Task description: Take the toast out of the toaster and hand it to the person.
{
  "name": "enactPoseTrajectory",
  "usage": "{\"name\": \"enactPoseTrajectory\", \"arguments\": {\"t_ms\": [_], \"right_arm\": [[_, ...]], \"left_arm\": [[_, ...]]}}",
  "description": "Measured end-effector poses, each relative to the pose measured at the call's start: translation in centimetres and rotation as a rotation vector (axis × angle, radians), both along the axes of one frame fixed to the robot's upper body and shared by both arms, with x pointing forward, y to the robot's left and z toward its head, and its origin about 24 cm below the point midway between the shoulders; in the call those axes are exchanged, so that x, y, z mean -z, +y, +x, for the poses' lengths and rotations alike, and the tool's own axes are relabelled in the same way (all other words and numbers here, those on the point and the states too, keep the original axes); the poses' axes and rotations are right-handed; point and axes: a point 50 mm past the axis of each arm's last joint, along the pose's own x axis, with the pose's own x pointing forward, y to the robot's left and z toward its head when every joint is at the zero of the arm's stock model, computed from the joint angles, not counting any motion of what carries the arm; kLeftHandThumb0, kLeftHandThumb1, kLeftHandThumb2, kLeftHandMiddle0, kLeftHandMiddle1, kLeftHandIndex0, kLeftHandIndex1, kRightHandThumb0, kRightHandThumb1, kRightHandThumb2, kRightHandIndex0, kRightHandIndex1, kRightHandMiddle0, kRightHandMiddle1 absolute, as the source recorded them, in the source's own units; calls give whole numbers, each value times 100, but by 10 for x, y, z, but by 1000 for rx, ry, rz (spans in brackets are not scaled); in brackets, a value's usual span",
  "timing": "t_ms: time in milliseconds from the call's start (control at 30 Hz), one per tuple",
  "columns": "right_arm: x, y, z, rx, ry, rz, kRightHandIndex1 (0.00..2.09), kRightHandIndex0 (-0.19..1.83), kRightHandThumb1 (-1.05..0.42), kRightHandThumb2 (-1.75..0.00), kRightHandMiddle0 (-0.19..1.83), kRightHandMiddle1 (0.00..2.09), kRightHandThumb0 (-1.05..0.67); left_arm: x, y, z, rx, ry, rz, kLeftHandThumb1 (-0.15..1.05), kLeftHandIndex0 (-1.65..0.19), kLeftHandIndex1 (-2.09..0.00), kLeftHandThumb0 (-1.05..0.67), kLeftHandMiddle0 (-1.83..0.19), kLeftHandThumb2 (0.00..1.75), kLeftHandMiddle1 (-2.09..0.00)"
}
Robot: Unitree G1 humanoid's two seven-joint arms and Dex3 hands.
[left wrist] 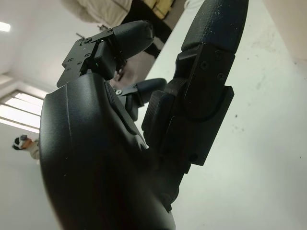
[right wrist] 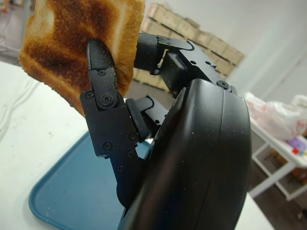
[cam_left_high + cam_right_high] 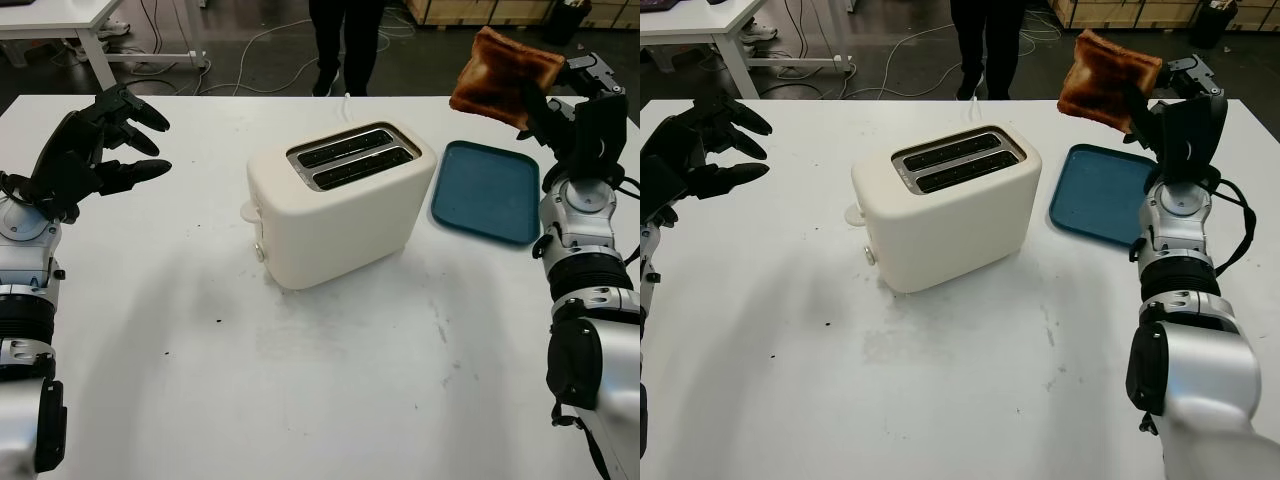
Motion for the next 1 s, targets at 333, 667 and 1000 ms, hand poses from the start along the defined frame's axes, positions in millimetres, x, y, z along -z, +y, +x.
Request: {"name": "enactPoseTrajectory", "arguments": {"t_ms": [333, 667, 1000], "right_arm": [[17, 2, 2, 70, 81, 69, 175, 104, -92, -22, 73, 169, -29], [25, 7, 4, 42, 136, 26, 175, 104, -92, -22, 81, 175, -29], [25, 9, 4, 29, 142, 8, 175, 105, -92, -20, 74, 173, -27]], "left_arm": [[1, 0, 0, 4, 7, -5, 90, -22, -140, -105, -26, 0, -148], [1, 0, 0, 3, 11, -7, 91, -22, -140, -105, -27, 0, -148], [2, 0, 0, 8, 7, -4, 90, -23, -139, -105, -28, 0, -148]]}}
